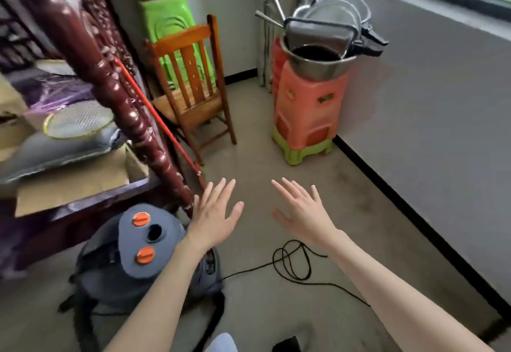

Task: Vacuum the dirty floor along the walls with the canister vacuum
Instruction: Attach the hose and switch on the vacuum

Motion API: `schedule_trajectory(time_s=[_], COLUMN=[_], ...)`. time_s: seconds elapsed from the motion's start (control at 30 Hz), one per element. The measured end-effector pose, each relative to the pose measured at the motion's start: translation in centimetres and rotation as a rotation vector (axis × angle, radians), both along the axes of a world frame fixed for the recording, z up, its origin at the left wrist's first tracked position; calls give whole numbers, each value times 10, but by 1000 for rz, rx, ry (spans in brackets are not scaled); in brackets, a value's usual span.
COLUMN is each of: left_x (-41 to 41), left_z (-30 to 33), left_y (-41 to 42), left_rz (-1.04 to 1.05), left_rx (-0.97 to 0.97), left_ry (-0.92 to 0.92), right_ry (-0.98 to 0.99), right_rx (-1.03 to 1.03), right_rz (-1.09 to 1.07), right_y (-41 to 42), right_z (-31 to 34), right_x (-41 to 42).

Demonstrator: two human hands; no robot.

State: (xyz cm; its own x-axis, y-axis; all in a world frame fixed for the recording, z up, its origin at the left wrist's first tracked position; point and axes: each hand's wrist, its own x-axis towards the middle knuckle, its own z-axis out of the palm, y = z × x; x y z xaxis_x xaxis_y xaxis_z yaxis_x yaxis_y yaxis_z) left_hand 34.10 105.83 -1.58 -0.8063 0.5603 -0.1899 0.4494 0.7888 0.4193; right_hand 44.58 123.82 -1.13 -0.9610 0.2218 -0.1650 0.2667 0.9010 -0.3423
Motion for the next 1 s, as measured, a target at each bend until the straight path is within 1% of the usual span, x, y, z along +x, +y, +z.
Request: schedule_trajectory(time_s=[0.17, 0.3, 0.43, 0.5, 0.77, 0.9, 1.0], left_x=[-20, -22, -26, -28, -38, -51, -68], left_z=[-10, -21, -42, -53, -91, -112, -136], left_y=[-119, -215, -293, -321, -391, -417, -439], left_rz=[101, 155, 253, 301, 513, 540, 525], left_rx=[-9, -55, -88, -105, -49, -63, -104], left_ry=[-34, -49, -101, -127, -273, -347, -447], right_ry=[-18, -95, -139, -164, -278, -319, -337], right_rx=[-2, -27, -69, -77, -109, -145, -159], right_rz=[116, 203, 241, 271, 411, 413, 368], right_y=[-102, -183, -239, -259, -313, -336, -354], right_z=[-19, -36, -55, -62, -94, -106, -122], right_x=[-40, -60, -81, -93, -152, -168, -178])
